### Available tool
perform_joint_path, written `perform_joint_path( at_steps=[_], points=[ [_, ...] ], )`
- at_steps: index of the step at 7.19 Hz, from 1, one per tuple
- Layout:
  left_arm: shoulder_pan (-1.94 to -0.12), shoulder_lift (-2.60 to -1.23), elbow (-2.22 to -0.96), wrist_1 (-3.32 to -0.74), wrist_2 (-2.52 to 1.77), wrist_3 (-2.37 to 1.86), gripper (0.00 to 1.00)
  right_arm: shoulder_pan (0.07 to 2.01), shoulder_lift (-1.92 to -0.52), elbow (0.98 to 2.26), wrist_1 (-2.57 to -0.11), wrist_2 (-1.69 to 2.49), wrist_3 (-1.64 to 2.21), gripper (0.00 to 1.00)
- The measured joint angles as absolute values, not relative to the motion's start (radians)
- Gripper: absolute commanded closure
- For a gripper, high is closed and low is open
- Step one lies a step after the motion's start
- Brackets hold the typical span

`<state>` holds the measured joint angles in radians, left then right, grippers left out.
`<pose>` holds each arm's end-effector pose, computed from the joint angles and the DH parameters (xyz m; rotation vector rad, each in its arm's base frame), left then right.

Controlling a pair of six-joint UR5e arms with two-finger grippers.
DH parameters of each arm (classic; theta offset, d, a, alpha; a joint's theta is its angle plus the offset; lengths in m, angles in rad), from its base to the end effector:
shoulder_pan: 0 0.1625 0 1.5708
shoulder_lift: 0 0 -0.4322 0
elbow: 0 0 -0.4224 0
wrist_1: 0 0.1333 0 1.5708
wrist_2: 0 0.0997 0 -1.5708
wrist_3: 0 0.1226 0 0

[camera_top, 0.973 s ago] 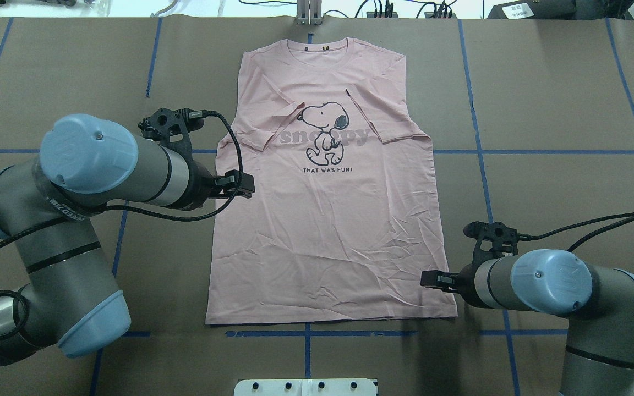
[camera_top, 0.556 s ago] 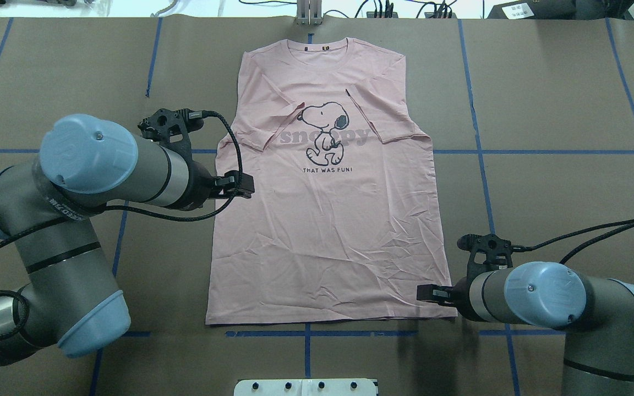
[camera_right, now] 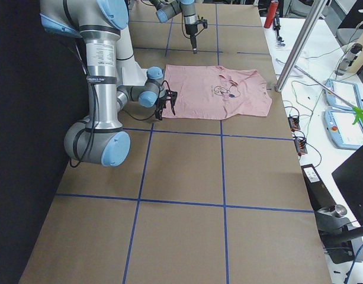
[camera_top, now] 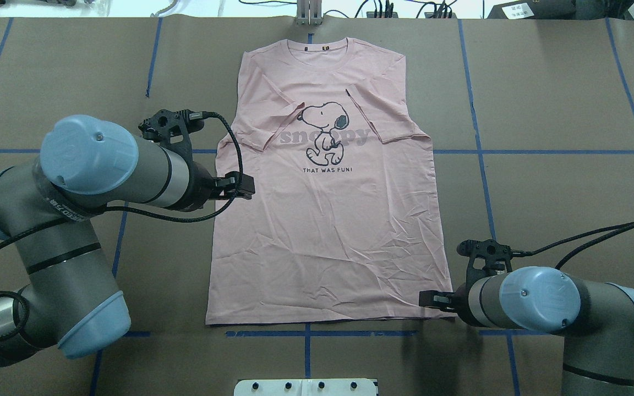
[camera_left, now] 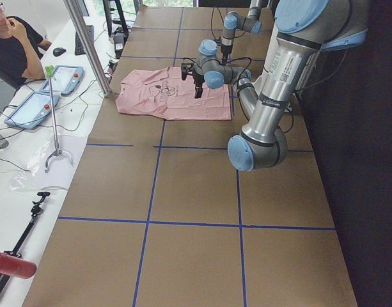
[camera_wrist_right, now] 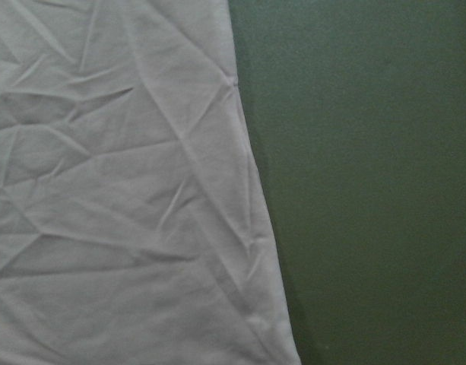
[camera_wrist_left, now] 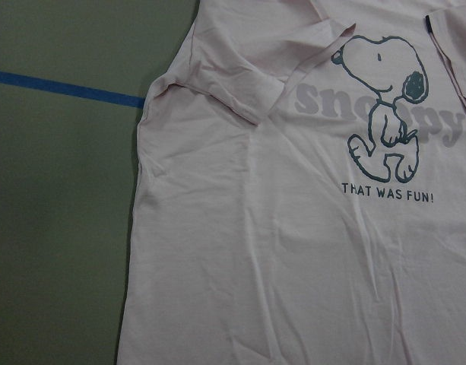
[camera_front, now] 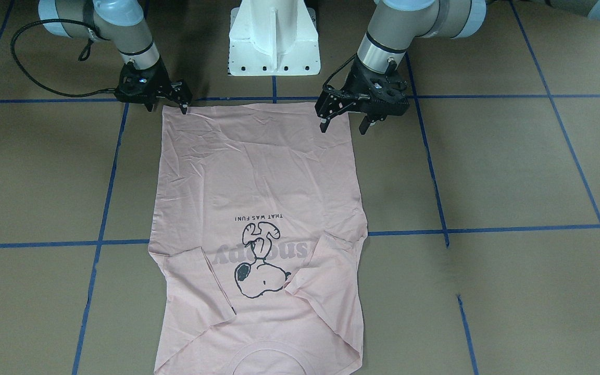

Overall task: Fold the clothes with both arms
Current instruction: 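Lower both grippers to the two hem corners of the shirt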

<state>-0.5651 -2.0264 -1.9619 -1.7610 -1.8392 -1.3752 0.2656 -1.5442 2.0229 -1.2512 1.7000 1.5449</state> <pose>0.4717 -0.4185 0.2085 0.1563 1.0483 -0.1952 -0.4932 -0.2559 0.4134 -0.0052 -0.8075 0.1750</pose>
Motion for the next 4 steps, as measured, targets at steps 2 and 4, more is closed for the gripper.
perform_joint_path(
  at_steps=[2,4],
  points=[
    [-0.564,-2.027,-1.962,-1.761,-1.839,-1.375,0.00,0.265,-1.542,2.021,-1.254,1.702,1.545,0.96],
    [-0.563,-2.027,-1.962,-1.762,-1.838,-1.374,0.00,0.267,-1.541,2.024,-1.256,1.704,1.545,1.00]
  ],
)
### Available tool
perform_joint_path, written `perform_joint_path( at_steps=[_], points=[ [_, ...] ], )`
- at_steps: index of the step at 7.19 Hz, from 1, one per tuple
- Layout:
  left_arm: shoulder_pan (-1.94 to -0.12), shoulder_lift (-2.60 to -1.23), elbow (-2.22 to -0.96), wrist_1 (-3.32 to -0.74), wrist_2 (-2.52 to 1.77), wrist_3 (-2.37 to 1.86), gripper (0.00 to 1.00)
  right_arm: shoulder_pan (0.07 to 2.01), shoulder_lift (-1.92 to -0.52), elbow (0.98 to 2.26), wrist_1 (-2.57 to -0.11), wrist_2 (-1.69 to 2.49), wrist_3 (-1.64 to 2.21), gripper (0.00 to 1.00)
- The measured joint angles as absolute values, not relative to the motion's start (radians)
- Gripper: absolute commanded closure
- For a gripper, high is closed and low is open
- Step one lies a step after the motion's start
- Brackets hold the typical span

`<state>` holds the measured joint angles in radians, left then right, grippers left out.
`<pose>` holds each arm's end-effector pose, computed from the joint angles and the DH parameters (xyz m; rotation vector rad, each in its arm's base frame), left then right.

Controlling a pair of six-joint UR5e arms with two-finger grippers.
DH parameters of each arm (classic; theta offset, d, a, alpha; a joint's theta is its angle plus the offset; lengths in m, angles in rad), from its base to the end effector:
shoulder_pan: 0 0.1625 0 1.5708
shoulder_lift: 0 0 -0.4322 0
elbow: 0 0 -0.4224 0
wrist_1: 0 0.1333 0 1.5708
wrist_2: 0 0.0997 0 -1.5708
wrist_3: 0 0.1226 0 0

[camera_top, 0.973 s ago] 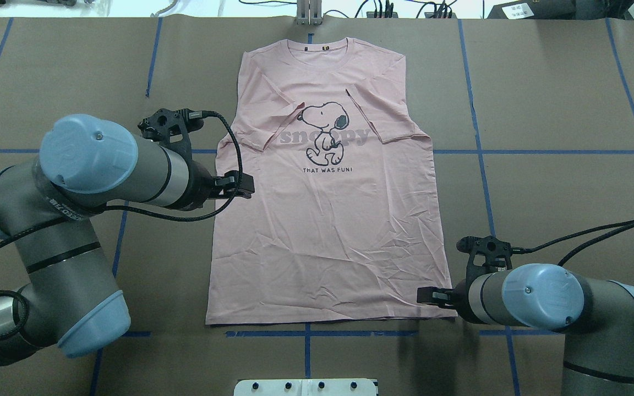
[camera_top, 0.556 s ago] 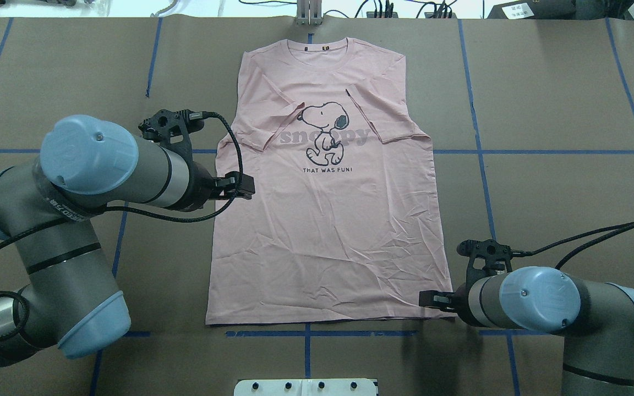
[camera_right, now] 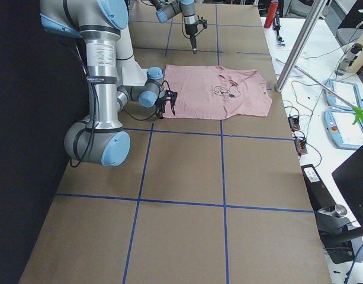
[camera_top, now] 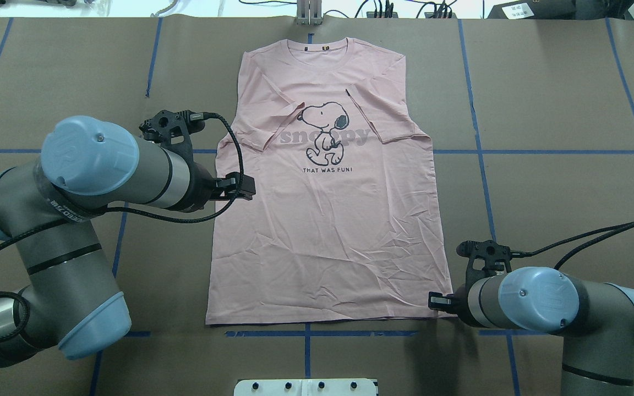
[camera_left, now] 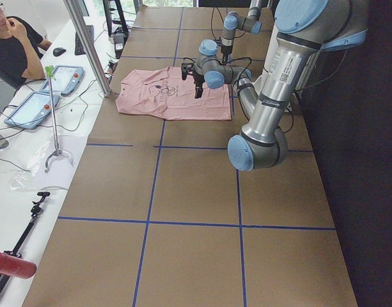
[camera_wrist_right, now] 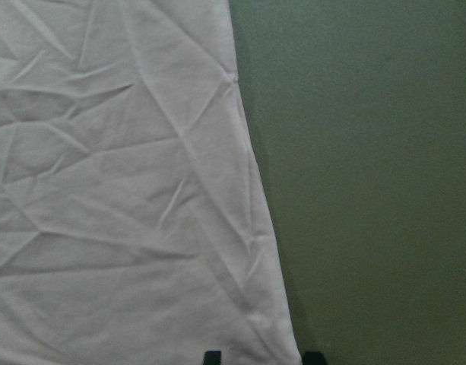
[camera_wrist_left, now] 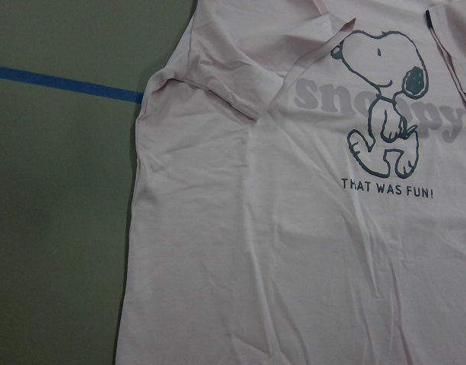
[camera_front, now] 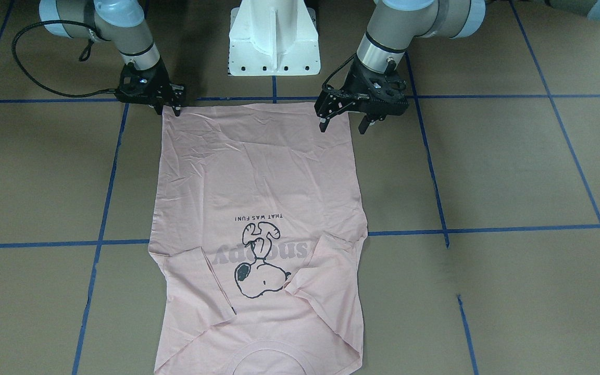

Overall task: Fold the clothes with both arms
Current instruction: 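Lower both grippers to the two hem corners of the shirt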

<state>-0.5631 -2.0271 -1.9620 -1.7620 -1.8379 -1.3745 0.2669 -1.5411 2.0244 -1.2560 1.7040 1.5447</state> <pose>0.4725 -0.4176 0.2079 0.1574 1.0496 -0.1931 -0.4934 -0.2562 0.4117 -0.0084 -0.8077 0.1744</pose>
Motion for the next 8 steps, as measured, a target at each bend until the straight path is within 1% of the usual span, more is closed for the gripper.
perform_joint_path(
  at_steps=[4,6,8],
  points=[
    [-0.546,-2.027,-1.960,-1.762,-1.837,-1.405,0.00,0.277,-1.545,2.053,-1.256,1.702,1.545,1.00],
    [-0.425,-2.006,-1.965,-1.754,-1.811,-1.620,0.00,0.298,-1.549,2.086,-1.256,1.709,1.545,1.00],
    [-0.279,-1.994,-1.988,-1.657,-1.713,-1.798,0.00,0.308,-1.546,2.102,-1.254,1.712,1.544,1.00]
  ],
)
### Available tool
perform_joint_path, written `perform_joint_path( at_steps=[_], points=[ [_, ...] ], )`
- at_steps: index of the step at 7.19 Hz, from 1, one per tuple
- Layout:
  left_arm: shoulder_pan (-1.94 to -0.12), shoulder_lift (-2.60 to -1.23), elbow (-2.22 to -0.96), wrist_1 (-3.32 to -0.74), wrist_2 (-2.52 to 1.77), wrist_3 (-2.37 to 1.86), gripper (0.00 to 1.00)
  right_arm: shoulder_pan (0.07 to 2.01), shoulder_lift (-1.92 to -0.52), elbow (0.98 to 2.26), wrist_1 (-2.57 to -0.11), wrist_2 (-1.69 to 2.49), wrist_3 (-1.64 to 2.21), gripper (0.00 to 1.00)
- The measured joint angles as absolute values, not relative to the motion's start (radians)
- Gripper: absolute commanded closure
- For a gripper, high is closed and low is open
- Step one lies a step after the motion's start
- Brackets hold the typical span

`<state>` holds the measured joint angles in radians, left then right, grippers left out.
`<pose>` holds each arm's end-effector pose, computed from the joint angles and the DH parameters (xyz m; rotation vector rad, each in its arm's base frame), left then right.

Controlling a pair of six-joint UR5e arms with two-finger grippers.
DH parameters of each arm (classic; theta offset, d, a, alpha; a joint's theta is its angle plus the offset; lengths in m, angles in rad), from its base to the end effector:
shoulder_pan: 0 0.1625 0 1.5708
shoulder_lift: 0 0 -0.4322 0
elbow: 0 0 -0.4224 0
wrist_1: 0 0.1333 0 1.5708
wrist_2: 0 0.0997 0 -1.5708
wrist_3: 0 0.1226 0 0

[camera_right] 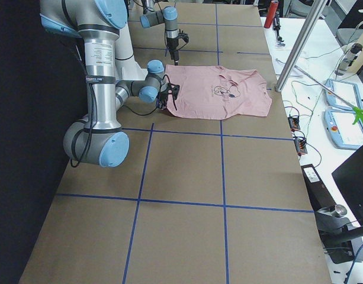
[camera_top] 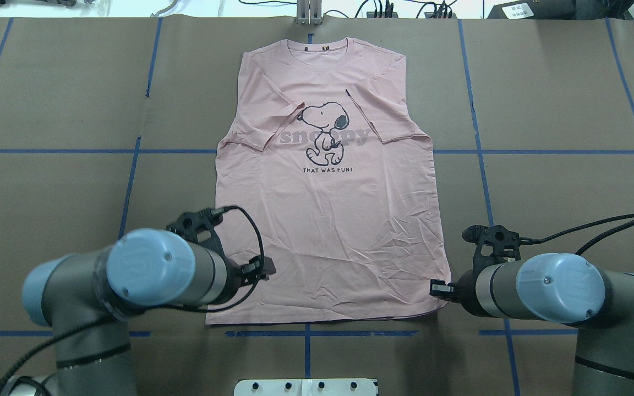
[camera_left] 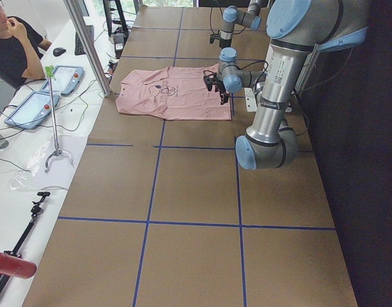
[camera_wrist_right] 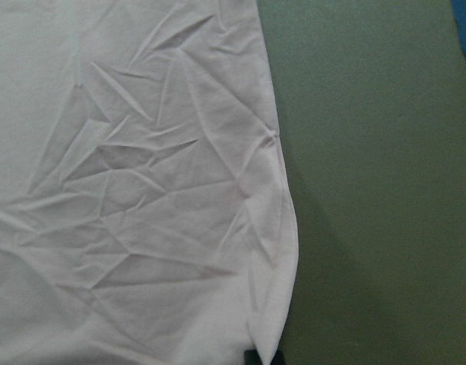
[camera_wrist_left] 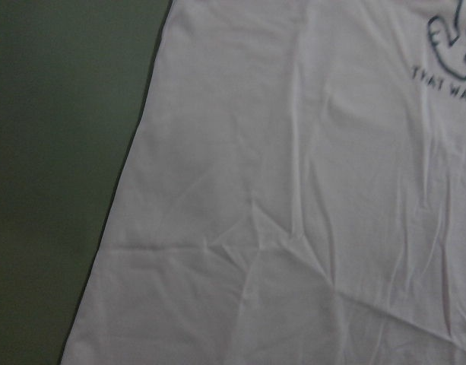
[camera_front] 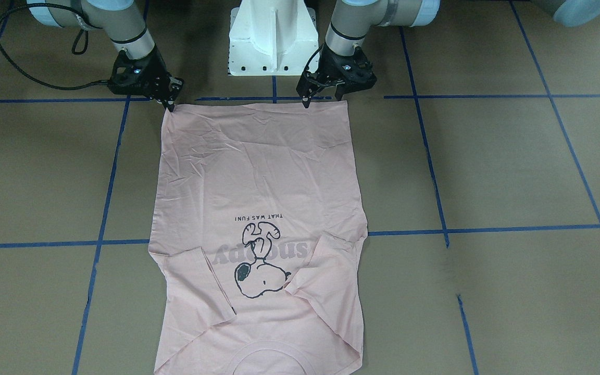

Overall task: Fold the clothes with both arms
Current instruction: 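Lower both grippers to the two hem corners of the shirt, then pinch the hem corners with both grippers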

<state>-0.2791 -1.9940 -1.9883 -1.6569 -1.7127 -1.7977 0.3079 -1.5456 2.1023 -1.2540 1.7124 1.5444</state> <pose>0.5603 -0.2812 0.2350 -0.1082 0.9351 -0.4027 -0.4667 -0.2701 0.3729 0.0145 -0.8833 0.2012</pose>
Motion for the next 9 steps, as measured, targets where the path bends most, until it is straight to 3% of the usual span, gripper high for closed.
perform_joint_path(
  at_steps=[6,9],
  points=[
    [-0.210,-1.910,-1.966,-1.617,-1.629,-1.862,0.01,0.305,-1.533,2.105,-1.253,1.713,1.543,1.00],
    [-0.210,-1.908,-1.958,-1.617,-1.628,-1.862,0.09,0.305,-1.532,2.105,-1.253,1.715,1.543,1.00]
  ],
)
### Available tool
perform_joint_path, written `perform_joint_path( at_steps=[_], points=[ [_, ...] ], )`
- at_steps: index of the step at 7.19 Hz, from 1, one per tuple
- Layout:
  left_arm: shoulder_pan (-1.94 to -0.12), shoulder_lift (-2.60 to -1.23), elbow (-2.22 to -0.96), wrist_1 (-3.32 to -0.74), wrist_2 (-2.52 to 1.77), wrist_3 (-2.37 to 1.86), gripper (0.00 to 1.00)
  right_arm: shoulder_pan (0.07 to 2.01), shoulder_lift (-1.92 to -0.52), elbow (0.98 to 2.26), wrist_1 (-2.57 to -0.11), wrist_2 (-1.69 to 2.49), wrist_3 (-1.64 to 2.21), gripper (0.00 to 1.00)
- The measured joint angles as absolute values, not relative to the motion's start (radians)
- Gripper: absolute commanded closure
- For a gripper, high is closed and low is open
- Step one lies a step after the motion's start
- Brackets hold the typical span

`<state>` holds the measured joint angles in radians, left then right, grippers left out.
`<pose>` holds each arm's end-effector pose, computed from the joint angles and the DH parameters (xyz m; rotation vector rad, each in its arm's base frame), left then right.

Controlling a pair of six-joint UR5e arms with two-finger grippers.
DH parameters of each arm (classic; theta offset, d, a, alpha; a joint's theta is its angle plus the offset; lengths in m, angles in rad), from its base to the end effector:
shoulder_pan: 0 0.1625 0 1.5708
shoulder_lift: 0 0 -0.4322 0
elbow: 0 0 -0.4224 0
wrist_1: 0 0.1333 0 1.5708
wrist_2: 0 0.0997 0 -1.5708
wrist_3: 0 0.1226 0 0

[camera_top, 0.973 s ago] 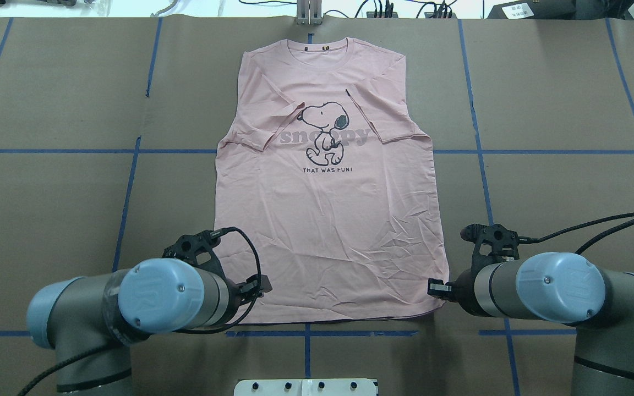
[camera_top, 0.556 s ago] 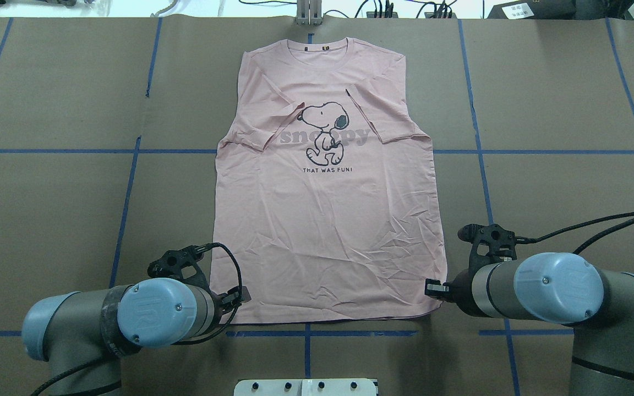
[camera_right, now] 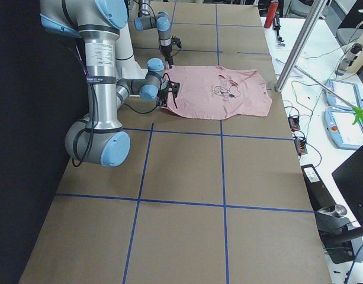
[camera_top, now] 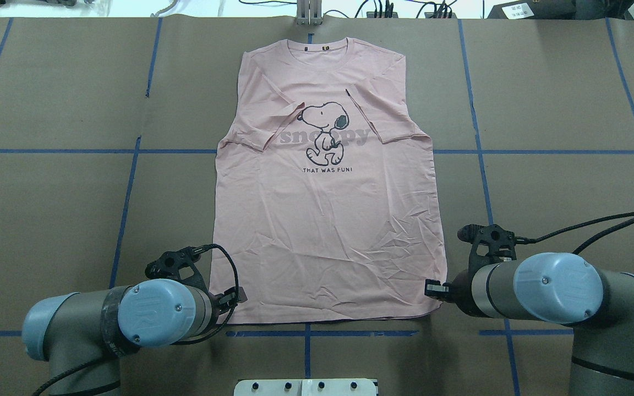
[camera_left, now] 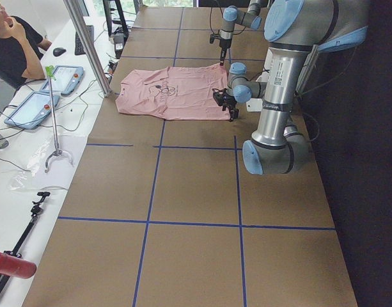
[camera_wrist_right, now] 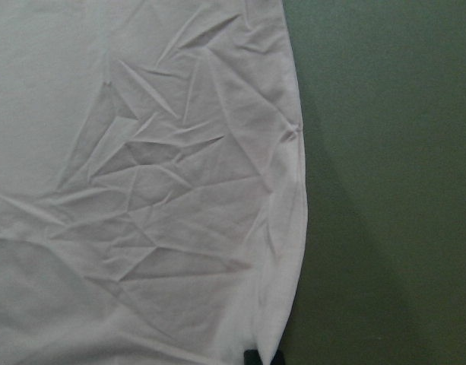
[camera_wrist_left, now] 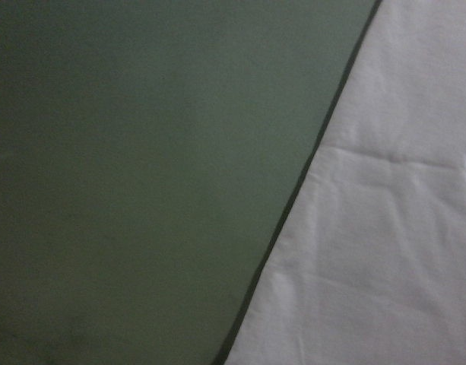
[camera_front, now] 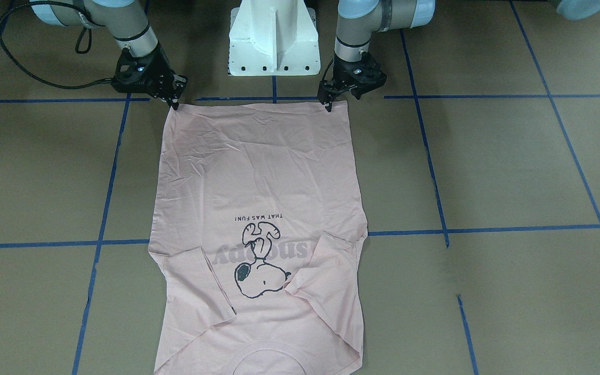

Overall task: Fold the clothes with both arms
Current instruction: 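Pinch the hem corners with both grippers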

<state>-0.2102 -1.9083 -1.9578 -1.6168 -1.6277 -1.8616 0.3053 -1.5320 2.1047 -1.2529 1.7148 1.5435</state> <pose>0.5763 -0.2521 0.3088 -0.0858 0.7745 -0.4538 -0.4696 -0.2693 0.3643 0.0147 -0.9004 0.1949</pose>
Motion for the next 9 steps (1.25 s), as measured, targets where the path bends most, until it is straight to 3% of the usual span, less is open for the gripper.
perform_joint_path(
  at_steps=[3,4,6,7,9],
  points=[
    [-0.203,-1.910,-1.936,-1.617,-1.629,-1.862,0.12,0.305,-1.531,2.105,-1.252,1.716,1.544,1.00],
    [-0.202,-1.911,-1.934,-1.617,-1.629,-1.863,0.26,0.305,-1.532,2.105,-1.252,1.716,1.545,1.00],
    [-0.201,-1.916,-1.938,-1.617,-1.629,-1.880,0.67,0.306,-1.531,2.105,-1.252,1.717,1.545,1.00],
    [-0.201,-1.917,-1.941,-1.617,-1.629,-1.884,0.80,0.306,-1.531,2.106,-1.252,1.717,1.544,1.00],
    [-0.201,-1.918,-1.944,-1.617,-1.628,-1.887,0.93,0.305,-1.531,2.106,-1.252,1.717,1.544,1.00]
  ],
)
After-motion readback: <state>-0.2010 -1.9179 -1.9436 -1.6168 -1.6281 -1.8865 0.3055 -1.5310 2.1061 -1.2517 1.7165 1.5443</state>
